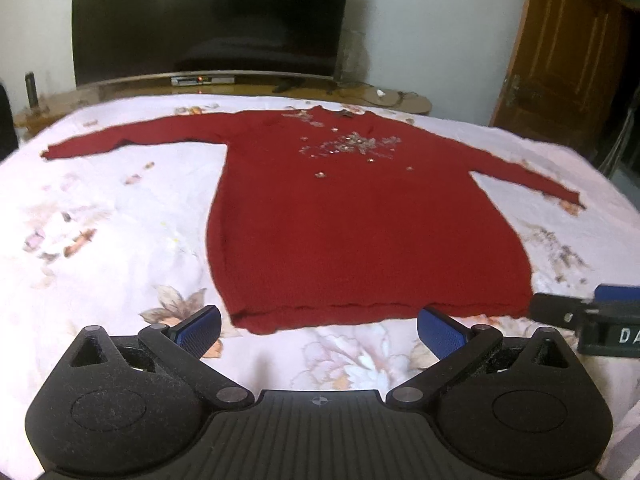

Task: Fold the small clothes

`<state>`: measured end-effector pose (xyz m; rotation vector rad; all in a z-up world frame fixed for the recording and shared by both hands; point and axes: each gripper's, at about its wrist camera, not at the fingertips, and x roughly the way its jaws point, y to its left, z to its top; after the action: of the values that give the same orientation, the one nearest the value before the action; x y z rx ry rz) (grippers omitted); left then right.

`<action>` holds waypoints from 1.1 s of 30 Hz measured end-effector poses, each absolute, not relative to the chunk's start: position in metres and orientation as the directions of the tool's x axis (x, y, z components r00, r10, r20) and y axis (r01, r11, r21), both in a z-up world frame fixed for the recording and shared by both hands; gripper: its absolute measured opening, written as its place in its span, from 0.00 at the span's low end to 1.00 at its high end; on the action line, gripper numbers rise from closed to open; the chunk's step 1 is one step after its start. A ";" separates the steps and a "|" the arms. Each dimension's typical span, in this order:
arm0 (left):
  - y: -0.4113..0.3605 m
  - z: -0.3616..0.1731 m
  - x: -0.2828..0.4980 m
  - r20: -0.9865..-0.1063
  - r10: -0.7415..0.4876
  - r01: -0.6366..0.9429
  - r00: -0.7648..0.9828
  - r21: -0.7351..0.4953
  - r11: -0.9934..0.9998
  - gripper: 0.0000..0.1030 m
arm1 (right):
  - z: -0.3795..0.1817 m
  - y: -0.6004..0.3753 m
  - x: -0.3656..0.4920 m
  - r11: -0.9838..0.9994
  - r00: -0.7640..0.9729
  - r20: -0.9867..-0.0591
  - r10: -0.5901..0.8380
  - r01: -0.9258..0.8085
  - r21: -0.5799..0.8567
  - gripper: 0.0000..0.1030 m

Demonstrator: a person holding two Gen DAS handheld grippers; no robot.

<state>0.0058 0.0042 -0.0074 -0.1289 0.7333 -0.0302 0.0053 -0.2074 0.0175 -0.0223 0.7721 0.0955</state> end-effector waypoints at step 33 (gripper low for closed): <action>0.049 -0.060 0.282 -0.627 0.140 -0.269 0.766 -0.115 0.956 1.00 | -0.051 -0.562 0.265 0.662 0.831 -0.540 -0.136 0.482 0.574 0.51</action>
<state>0.2820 0.0490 -0.0600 -0.2039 0.6618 0.2240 0.2650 -0.5623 -0.0508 0.7748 0.4840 -0.3650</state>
